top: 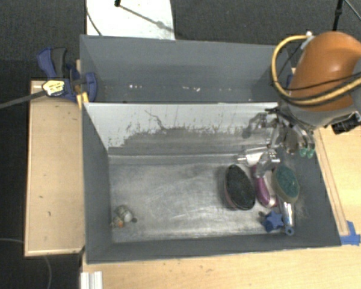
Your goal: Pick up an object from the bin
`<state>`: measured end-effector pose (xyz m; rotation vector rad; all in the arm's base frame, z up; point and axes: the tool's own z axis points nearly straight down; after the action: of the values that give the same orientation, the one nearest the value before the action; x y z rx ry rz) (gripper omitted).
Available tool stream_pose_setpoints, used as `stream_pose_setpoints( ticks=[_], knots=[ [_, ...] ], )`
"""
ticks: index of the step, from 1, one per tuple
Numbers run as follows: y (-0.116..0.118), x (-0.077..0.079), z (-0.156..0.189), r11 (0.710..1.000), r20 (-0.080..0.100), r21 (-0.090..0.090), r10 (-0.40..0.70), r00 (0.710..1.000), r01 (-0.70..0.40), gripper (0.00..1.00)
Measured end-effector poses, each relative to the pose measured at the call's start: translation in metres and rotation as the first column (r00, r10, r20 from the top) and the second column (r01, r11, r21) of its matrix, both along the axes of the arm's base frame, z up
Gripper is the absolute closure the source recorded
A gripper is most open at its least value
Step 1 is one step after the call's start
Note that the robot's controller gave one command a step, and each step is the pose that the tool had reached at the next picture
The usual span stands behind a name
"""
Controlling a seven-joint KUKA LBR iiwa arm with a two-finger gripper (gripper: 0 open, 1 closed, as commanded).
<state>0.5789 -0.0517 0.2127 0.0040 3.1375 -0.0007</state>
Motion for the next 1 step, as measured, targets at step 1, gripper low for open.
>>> stream_pose_setpoints(
  ticks=[1],
  knots=[
    [0.0636, -0.0087, -0.122, 0.976, -0.007, 0.003, 0.218, 0.976, -0.218, 0.0]
  ],
)
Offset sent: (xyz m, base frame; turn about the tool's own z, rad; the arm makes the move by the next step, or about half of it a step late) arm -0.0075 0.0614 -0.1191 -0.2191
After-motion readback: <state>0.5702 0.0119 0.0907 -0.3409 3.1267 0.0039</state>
